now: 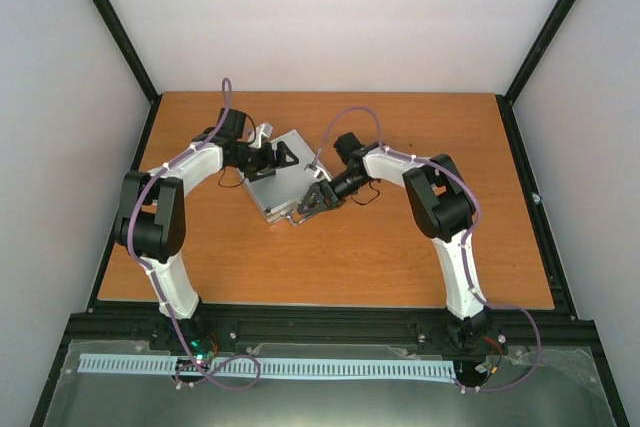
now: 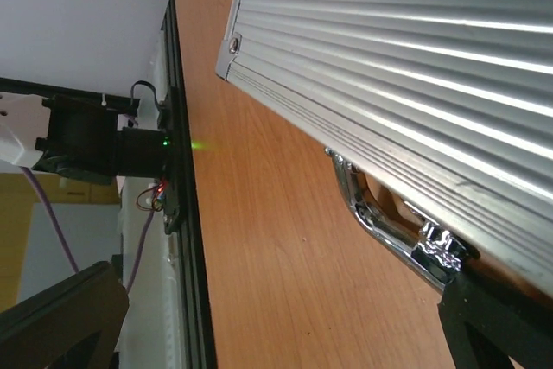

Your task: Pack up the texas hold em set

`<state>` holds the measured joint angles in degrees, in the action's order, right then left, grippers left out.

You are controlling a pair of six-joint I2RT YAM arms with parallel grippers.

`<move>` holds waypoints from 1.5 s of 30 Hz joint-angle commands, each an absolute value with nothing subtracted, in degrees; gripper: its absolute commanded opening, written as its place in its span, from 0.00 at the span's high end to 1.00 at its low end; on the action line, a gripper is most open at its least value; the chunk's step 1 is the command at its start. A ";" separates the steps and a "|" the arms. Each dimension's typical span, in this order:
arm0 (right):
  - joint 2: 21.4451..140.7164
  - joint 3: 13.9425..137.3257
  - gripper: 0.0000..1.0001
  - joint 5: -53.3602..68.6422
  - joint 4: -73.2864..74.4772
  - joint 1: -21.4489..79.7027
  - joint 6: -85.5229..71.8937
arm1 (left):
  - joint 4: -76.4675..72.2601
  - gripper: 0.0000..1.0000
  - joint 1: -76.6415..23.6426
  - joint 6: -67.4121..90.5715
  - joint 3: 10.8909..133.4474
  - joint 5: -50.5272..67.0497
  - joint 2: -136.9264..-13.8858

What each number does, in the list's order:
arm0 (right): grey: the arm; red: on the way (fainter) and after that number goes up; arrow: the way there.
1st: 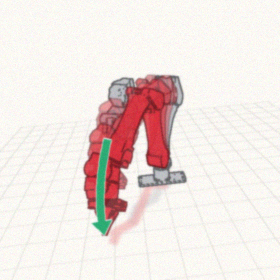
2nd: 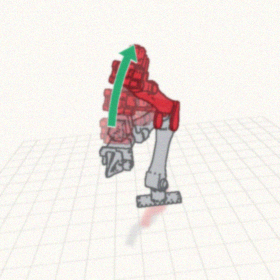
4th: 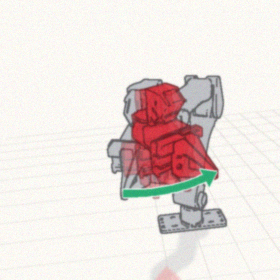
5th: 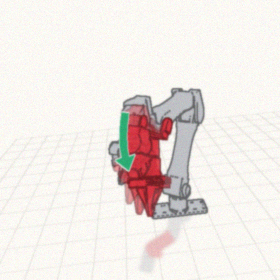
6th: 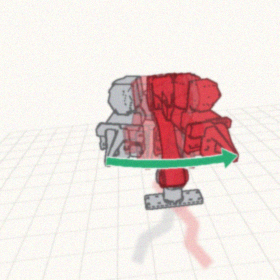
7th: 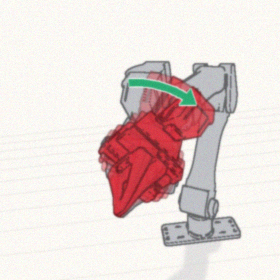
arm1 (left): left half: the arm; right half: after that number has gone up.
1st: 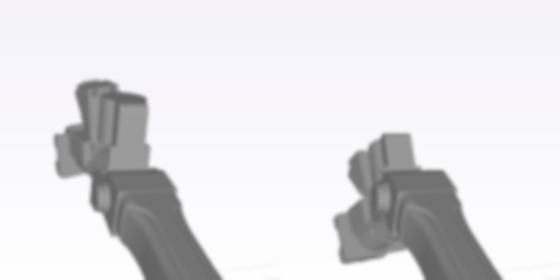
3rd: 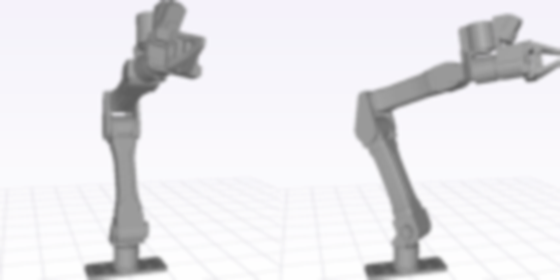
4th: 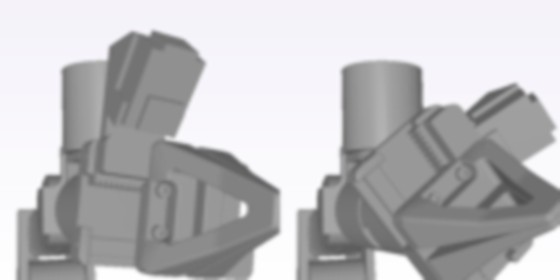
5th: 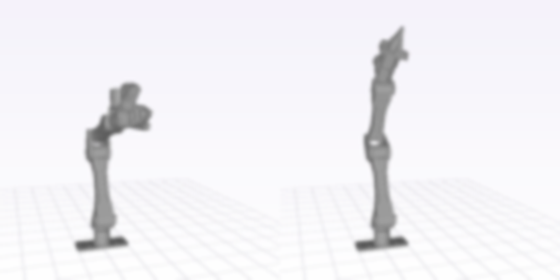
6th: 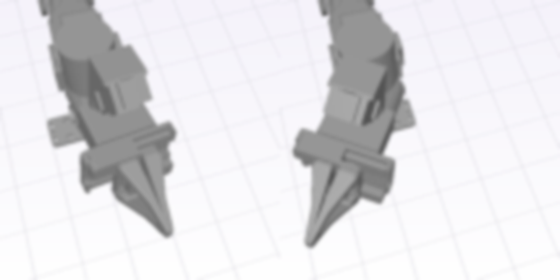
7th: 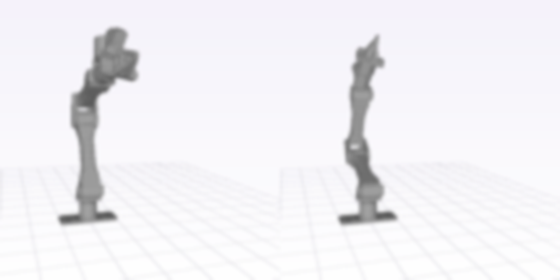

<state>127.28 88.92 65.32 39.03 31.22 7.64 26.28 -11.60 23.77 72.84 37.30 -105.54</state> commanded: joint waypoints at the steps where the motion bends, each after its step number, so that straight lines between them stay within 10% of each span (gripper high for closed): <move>1: 127.05 92.96 0.00 79.36 43.83 32.10 13.40 | 30.47 0.00 -11.69 23.34 69.52 31.86 -110.37; 45: 124.01 91.01 0.00 51.34 40.78 34.20 3.68 | 29.64 0.00 -11.69 23.13 68.91 32.15 -111.32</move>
